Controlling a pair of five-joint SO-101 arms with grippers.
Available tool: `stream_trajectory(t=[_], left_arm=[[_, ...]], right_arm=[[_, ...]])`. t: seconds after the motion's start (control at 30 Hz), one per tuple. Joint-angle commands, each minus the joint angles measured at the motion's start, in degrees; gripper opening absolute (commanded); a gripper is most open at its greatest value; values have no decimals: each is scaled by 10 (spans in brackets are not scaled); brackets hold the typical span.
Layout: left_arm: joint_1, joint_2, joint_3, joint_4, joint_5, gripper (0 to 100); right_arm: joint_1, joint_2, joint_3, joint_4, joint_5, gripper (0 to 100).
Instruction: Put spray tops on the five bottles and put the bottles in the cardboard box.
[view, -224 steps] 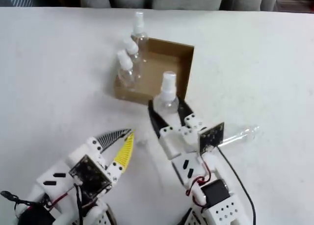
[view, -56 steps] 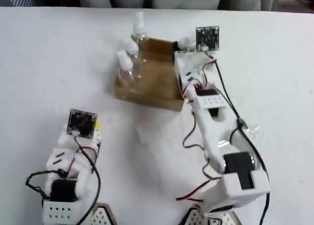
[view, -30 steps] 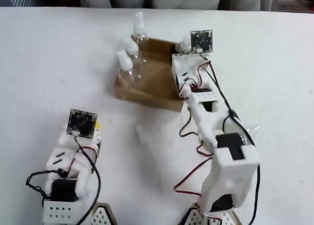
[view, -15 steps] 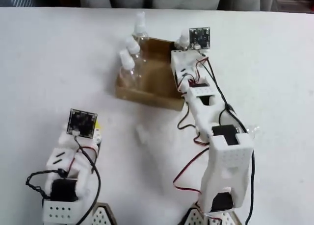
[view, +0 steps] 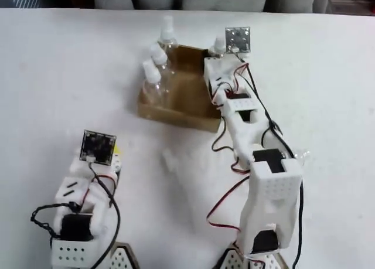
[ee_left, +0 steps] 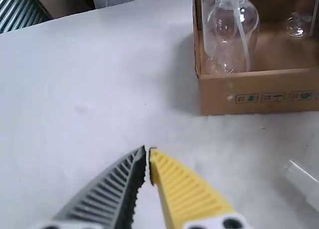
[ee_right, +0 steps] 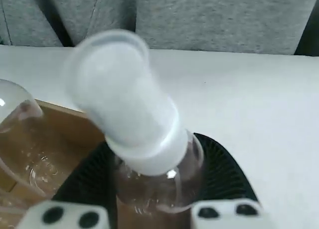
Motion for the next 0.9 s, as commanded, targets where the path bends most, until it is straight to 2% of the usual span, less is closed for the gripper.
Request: stream_trajectory(t=[0.0, 0.13, 0.63, 0.87], left_arm=[[-7, -6, -1, -10, -5, 21], [-7, -6, -1, -10, -5, 21], [-7, -6, -1, -10, -5, 21], [-7, -6, -1, -10, -5, 21]], right_arm=[[3, 9, -10, 31, 21, 17], [-1, 21, -10, 15, 55, 18], [-1, 33, -10, 5, 59, 19], [-3, 32, -6, 8, 59, 152]])
